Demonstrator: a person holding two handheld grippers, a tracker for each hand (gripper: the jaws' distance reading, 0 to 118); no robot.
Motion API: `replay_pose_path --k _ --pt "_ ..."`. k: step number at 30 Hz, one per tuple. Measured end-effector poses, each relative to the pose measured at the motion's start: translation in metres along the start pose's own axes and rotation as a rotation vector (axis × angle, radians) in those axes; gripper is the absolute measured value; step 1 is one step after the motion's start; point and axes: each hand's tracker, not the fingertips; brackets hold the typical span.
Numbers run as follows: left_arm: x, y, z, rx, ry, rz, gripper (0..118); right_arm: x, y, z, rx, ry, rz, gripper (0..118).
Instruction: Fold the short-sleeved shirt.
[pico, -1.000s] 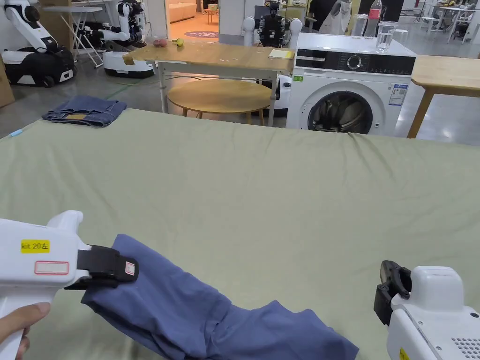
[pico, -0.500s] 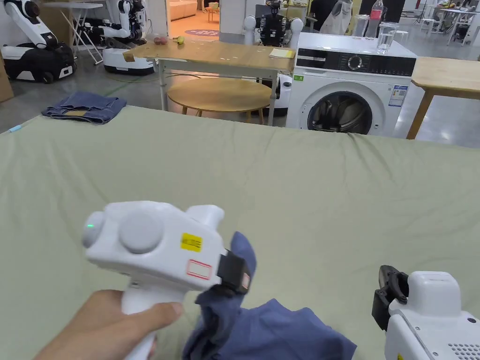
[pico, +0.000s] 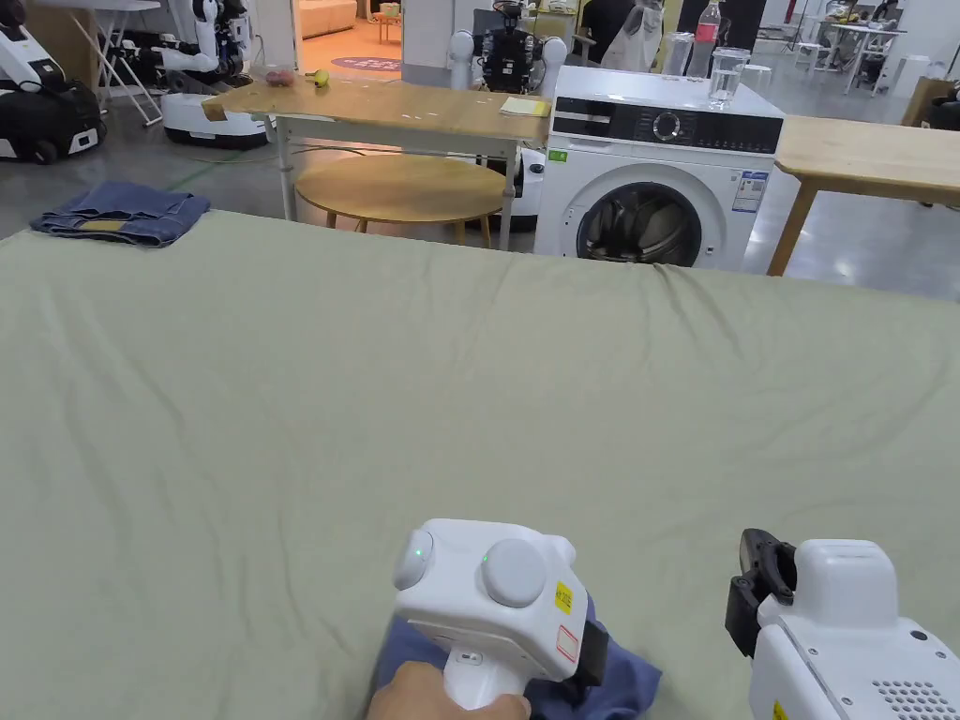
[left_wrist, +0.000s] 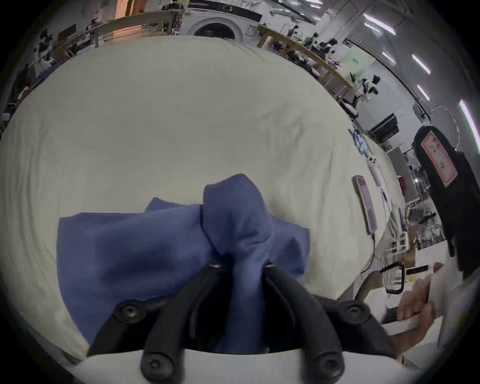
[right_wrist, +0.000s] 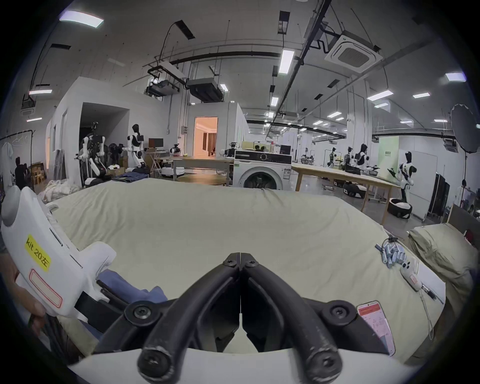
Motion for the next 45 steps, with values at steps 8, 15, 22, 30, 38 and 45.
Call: replay_pose_path --k 8,15,22,30,38,45 --pt "-0.01 0.001 0.057 0.075 -0.2 0.016 46 0.001 0.003 0.004 0.013 0.004 -0.007 0" --pt "-0.018 0.003 0.056 0.147 -0.239 0.007 12 0.003 0.005 0.005 0.026 -0.001 -0.02 0" --pt "-0.018 -0.008 -0.036 -0.01 -0.307 0.061 0 0.007 0.006 0.008 0.025 -0.016 -0.028 0" --pt "-0.025 -0.016 -0.044 0.016 -0.317 0.084 0 0.013 0.008 0.009 0.029 -0.033 -0.035 0" --pt "-0.039 -0.01 0.049 0.413 -0.184 -0.025 0 0.005 0.017 -0.004 0.055 -0.058 -0.079 0" --pt "-0.072 -0.034 0.124 0.903 0.203 -0.077 0 -0.01 0.026 -0.013 0.114 -0.07 -0.145 0"
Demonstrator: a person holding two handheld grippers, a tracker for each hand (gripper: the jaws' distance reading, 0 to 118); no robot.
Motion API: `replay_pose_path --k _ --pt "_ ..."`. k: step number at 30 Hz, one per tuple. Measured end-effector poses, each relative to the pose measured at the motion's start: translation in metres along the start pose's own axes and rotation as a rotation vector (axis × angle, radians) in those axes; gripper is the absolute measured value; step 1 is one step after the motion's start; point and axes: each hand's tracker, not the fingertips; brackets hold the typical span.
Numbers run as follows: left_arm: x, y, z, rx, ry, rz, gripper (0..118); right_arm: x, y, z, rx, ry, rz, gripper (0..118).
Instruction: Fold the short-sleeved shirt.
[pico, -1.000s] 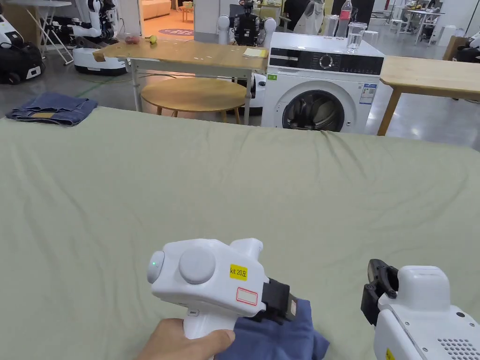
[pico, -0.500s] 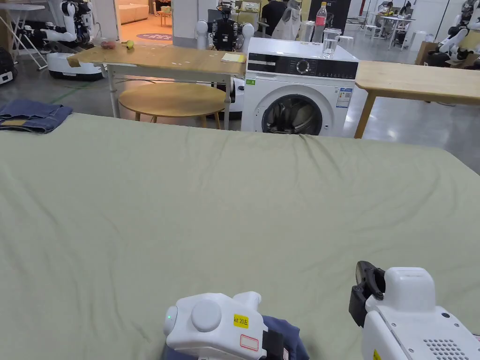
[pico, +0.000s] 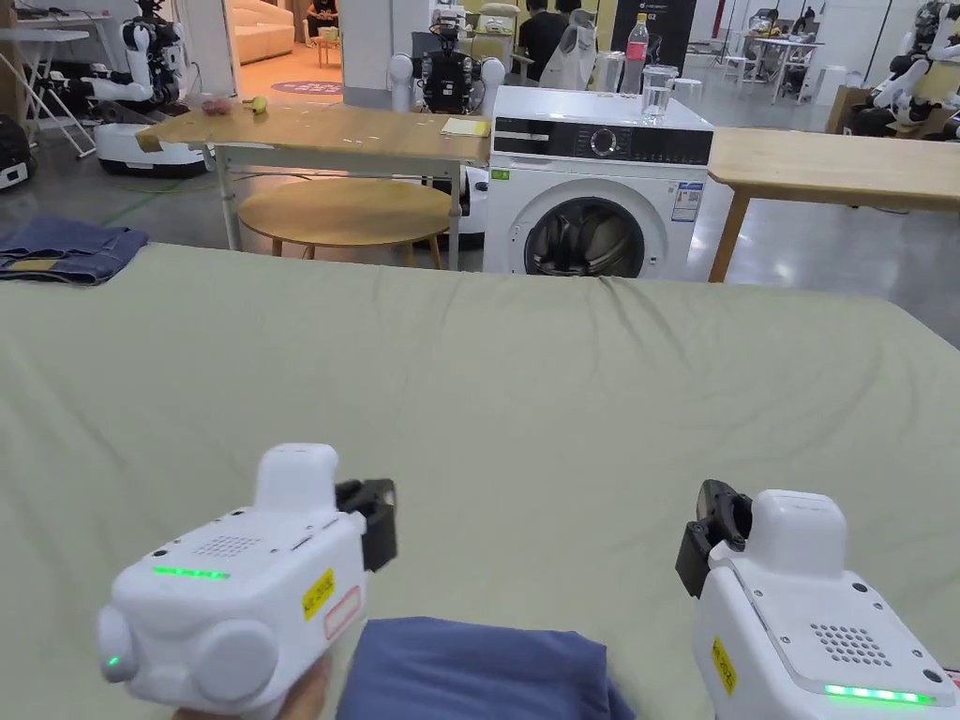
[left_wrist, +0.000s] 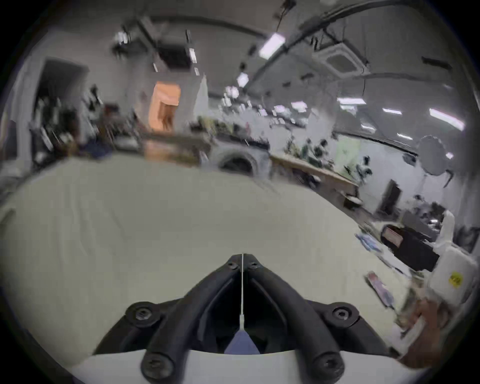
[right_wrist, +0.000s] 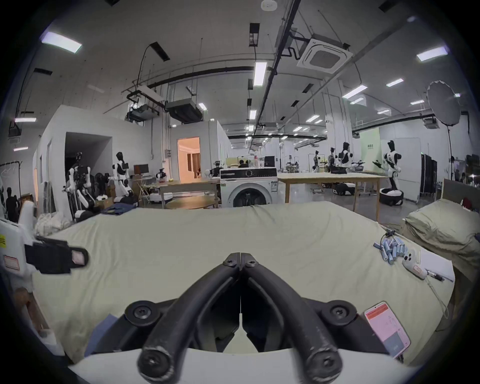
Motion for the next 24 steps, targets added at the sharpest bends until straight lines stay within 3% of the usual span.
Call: replay_pose_path --k 5,8,15,24 --pt "-0.017 -0.002 0.034 0.268 0.209 -0.157 0 -0.011 0.003 0.0 0.042 -0.004 -0.019 0" --pt "-0.025 -0.004 0.046 0.332 0.263 -0.19 0 -0.016 0.007 0.003 0.06 -0.004 -0.02 0" --pt "-0.042 -0.006 0.049 0.229 0.275 -0.193 0 -0.03 -0.011 0.026 -0.065 0.046 0.061 0" --pt "-0.054 -0.017 0.043 0.05 0.176 -0.085 0 -0.057 -0.094 0.03 -0.418 0.168 0.097 0"
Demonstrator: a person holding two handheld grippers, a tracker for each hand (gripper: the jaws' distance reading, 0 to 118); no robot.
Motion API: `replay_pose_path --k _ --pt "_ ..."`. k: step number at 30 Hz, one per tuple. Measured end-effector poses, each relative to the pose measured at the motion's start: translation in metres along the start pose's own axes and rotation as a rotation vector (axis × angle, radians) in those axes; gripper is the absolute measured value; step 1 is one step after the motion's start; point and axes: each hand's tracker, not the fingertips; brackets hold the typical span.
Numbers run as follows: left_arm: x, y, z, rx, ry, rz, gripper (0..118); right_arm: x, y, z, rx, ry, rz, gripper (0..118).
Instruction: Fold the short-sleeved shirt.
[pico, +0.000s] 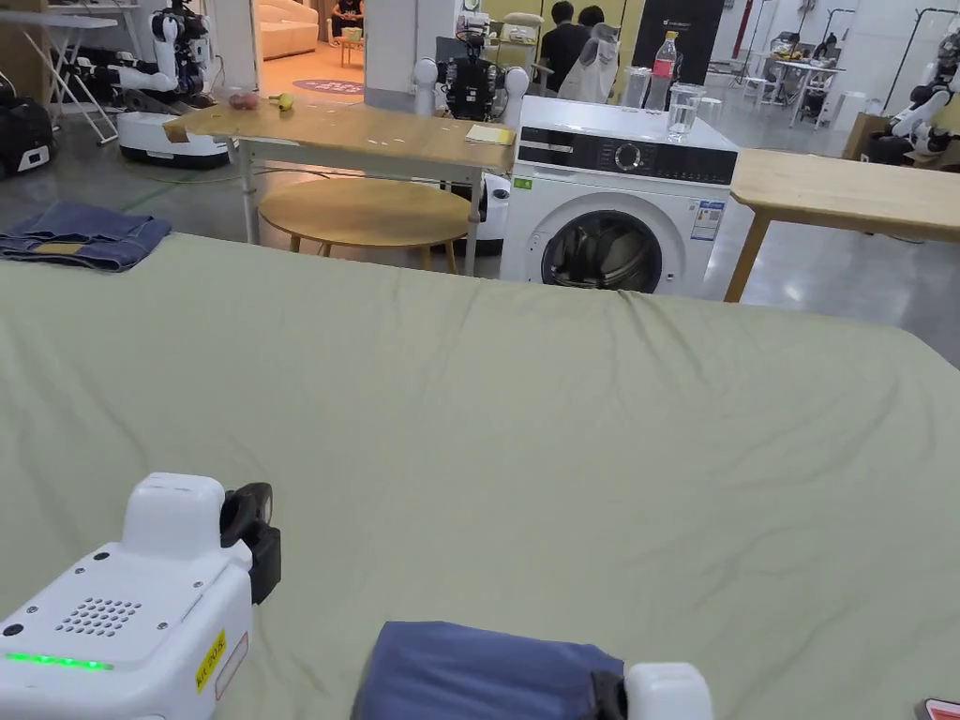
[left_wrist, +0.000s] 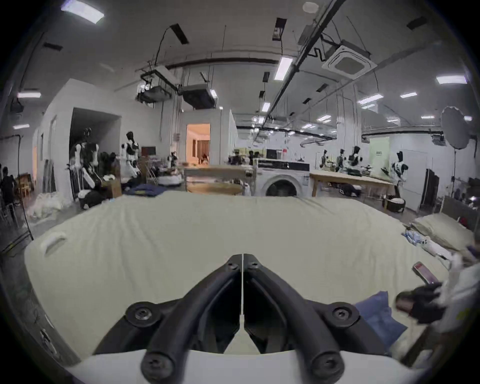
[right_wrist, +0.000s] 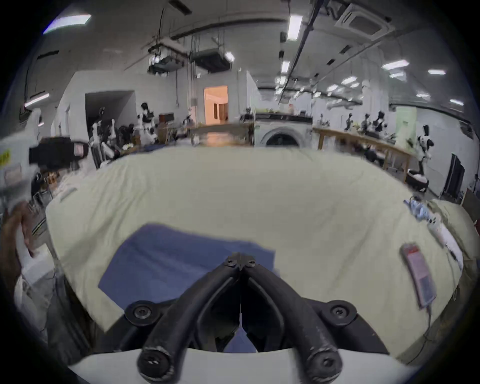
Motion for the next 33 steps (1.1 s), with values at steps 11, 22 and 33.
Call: replay_pose_path --k 11,22,33 --pt "-0.035 -0.026 -0.024 -0.515 -0.334 0.217 23 0.014 -0.013 -0.037 -0.132 -0.004 -0.098 0" --pt "-0.063 -0.083 -0.081 -0.79 -0.616 0.631 76 0.016 -0.012 -0.037 -0.14 0.007 -0.086 0" --pt "-0.026 -0.114 -0.13 -0.873 -0.918 0.735 76 0.015 -0.011 -0.037 -0.145 0.006 -0.094 0"
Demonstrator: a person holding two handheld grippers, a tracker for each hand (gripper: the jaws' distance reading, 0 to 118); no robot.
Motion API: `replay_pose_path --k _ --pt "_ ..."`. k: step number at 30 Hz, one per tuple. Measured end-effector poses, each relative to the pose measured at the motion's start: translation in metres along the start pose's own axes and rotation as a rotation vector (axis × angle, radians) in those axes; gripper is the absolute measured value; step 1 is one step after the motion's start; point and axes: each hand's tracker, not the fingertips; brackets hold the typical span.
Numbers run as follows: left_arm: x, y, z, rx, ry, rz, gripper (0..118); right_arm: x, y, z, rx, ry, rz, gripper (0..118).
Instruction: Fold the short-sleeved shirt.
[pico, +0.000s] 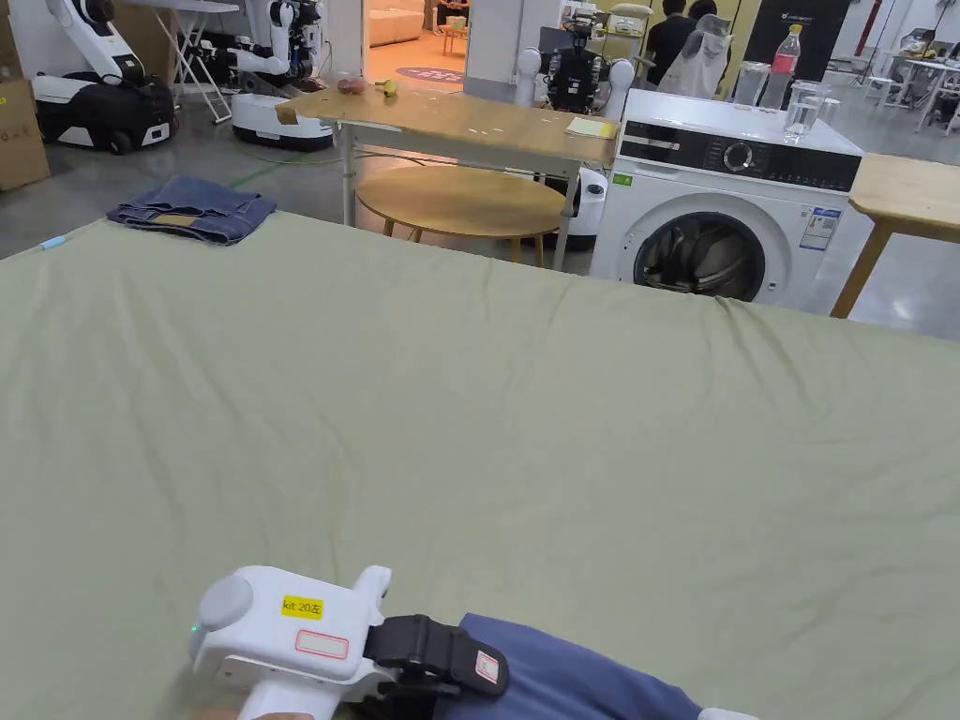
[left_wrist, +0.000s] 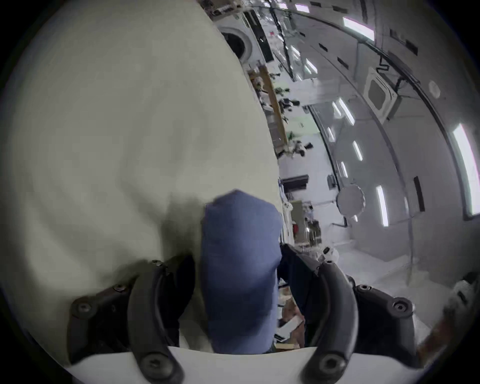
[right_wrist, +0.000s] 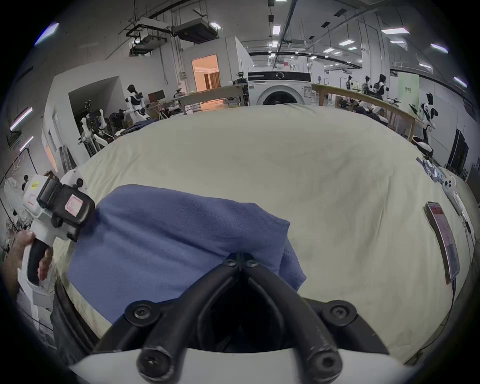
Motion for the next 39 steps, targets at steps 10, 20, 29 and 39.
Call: replay_pose_path --k 10,20,29,39 --pt "-0.005 -0.01 -0.009 0.042 0.059 -0.024 27 -0.003 0.0 0.002 0.01 -0.003 0.007 0" --pt "0.023 -0.007 0.003 0.054 0.135 -0.039 25 -0.016 0.023 0.012 0.053 -0.026 0.115 0" --pt "0.075 0.01 0.1 0.134 0.245 -0.071 25 -0.037 0.065 0.021 0.177 -0.003 0.148 0" --pt "0.093 0.036 0.277 0.237 0.541 -0.072 26 -0.068 0.089 0.01 0.225 0.037 0.175 0"
